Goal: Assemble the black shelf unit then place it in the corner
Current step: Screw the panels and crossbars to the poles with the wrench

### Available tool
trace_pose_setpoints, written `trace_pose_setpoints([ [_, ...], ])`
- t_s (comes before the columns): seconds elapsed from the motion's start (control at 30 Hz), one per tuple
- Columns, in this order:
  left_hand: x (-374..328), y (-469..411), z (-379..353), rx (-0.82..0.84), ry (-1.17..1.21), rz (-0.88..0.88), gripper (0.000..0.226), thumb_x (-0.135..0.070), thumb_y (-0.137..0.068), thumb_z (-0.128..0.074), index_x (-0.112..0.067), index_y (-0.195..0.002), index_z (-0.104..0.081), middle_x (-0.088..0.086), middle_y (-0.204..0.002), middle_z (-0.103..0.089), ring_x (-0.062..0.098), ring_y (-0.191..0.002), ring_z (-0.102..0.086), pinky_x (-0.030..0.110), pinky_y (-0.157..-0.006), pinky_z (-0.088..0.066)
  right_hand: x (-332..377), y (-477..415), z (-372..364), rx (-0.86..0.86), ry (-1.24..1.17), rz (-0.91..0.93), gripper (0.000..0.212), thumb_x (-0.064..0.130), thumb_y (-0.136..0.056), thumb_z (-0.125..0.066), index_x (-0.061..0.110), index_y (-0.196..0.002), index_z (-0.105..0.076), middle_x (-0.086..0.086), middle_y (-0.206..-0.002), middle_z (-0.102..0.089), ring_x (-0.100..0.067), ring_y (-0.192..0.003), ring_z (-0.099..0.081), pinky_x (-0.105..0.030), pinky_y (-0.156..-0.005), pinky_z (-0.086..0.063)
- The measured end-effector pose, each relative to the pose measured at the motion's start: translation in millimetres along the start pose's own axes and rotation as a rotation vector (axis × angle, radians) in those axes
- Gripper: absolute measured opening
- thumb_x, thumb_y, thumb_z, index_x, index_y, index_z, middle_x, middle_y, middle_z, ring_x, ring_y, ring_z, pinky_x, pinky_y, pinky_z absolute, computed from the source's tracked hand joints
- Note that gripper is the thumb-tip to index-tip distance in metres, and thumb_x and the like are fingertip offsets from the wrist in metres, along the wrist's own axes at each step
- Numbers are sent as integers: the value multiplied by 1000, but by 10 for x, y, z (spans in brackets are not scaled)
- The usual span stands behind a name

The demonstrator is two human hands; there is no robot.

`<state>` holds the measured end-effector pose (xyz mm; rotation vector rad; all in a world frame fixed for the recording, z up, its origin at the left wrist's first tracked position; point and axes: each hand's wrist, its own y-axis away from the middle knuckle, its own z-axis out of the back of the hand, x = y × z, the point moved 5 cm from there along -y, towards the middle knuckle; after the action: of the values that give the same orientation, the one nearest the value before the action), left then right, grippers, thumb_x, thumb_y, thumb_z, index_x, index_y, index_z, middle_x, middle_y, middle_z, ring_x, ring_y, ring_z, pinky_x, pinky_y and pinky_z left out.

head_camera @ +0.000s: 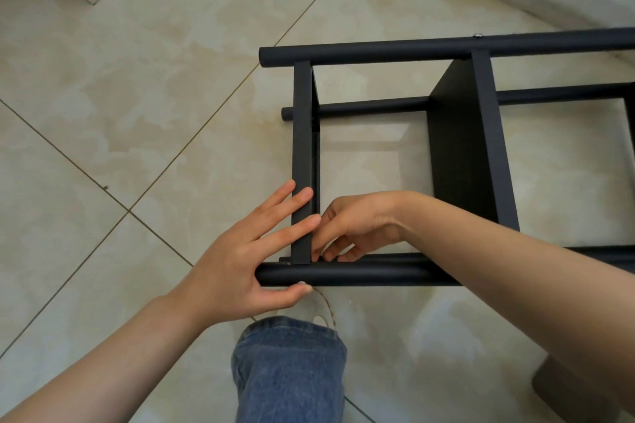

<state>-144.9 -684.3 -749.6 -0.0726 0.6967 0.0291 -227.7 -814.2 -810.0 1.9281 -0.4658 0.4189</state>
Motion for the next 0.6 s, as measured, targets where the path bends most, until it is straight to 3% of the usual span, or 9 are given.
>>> trace_pose_setpoints([
  [0.23,16,12,-5,-1,-1,2,72,-45,-88,-72,-15,-148,-48,6,-164,-33,27,-155,-21,32,-123,-27,-17,-46,-30,-24,5,-22,8,13,-90,-67,15,-85,-73,0,-83,-68,-10,-77,-58,-22,-75,-47],
  [0.4,6,1,-4,-3,2,2,70,-45,-88,-72,-14,-147,-49,7,-163,-34,27,-155,-22,32,-123,-28,-10,8,5,-1,-2,-9,7,14,-91,-67,11,-93,-73,1,-86,-69,-11,-80,-57,-25,-80,-45],
  [0.53,10,10,-4,-4,3,5,70,-44,-88,-72,-13,-147,-50,7,-163,-34,27,-155,-22,33,-123,-27,-10,-16,-30,-39,22,-26,6,13,-91,-66,12,-88,-72,0,-83,-67,-11,-78,-58,-23,-77,-47],
  [0.6,13,8,-3,-6,1,3,70,-44,-88,-72,-13,-147,-50,7,-163,-34,27,-155,-22,32,-123,-26,-9,-34,-43,-42,-13,-4,8,11,-91,-66,10,-97,-71,-3,-90,-67,-10,-78,-58,-24,-80,-47],
])
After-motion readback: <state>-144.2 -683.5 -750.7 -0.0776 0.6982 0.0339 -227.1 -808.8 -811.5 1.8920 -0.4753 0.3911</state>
